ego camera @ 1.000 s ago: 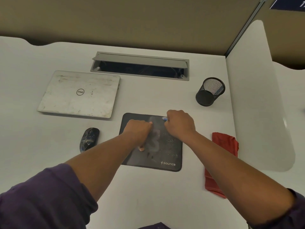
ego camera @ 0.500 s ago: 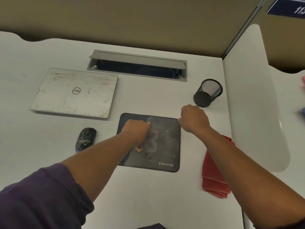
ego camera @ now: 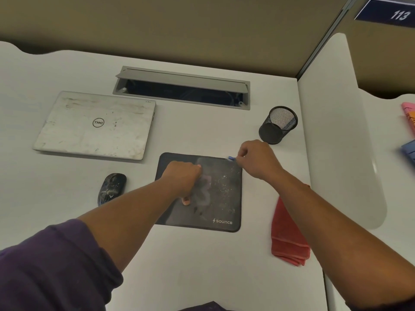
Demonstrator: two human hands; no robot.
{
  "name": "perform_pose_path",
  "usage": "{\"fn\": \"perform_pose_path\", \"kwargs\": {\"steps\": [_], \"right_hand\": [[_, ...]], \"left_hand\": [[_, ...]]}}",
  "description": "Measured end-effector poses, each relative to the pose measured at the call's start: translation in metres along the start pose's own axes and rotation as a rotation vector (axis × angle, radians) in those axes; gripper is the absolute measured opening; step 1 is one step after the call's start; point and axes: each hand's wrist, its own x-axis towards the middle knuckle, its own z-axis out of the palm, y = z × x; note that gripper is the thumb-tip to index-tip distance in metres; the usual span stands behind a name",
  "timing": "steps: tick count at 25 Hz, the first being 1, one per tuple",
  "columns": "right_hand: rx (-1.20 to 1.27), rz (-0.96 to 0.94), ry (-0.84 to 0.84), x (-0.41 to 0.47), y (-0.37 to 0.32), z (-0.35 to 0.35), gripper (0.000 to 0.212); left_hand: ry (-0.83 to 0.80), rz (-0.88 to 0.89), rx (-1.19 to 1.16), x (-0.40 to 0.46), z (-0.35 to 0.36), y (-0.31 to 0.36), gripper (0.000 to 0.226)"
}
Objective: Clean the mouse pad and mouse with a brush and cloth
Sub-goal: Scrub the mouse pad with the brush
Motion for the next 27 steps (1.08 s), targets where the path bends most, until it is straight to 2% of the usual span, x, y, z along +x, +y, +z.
{"fn": "perform_pose_path", "kwargs": {"steps": [3,6,8,11,12,15,18,19,21,23,25,27], "right_hand": [[-0.149,-0.03,0.004,-0.003,-0.008,0.013,0.011],[-0.315,0.105,-0.049,-0.008,0.011,0.007,0.008],[-0.279,0.108,-0.031,-0.009,0.017,-0.001,0.008],[-0.099,-0.059,0.071,-0.006,0.003,0.0,0.008],[-0.112,-0.08,0.063,-0.005,-0.002,0.002,0.009],[-0.276,-0.039,-0.071,-0.007,0.0,0.007,0.007],[-0.208,-0.016,-0.204,-0.012,0.012,0.003,0.016],[-0.146,-0.032,-0.174,-0.013,0.013,0.001,0.014],[-0.055,-0.049,-0.013,-0.015,0.012,0.001,0.008],[-0.105,-0.049,0.066,-0.018,0.01,0.006,0.011],[-0.198,-0.06,-0.019,-0.026,0.013,0.014,0.012],[-0.178,-0.043,-0.156,-0.036,0.018,0.015,0.011]], "left_hand": [[-0.001,0.001,0.0,0.0,0.001,0.001,0.089],[-0.003,0.003,-0.001,-0.001,0.0,0.001,0.087],[-0.005,0.004,-0.013,-0.001,-0.001,0.0,0.083],[-0.008,-0.007,-0.018,-0.002,-0.002,0.0,0.084],[-0.003,-0.009,-0.019,-0.002,-0.001,0.001,0.085],[0.019,-0.01,-0.017,-0.003,0.001,0.001,0.083],[0.02,-0.008,-0.022,-0.002,0.002,-0.001,0.083],[0.012,-0.007,-0.025,-0.001,0.002,-0.001,0.084],[-0.004,-0.005,-0.024,-0.001,0.001,-0.001,0.085],[-0.012,-0.006,-0.027,-0.001,0.0,0.0,0.082],[-0.014,-0.009,-0.02,-0.001,0.0,0.002,0.08],[-0.006,-0.012,-0.008,-0.001,0.0,0.002,0.076]]}}
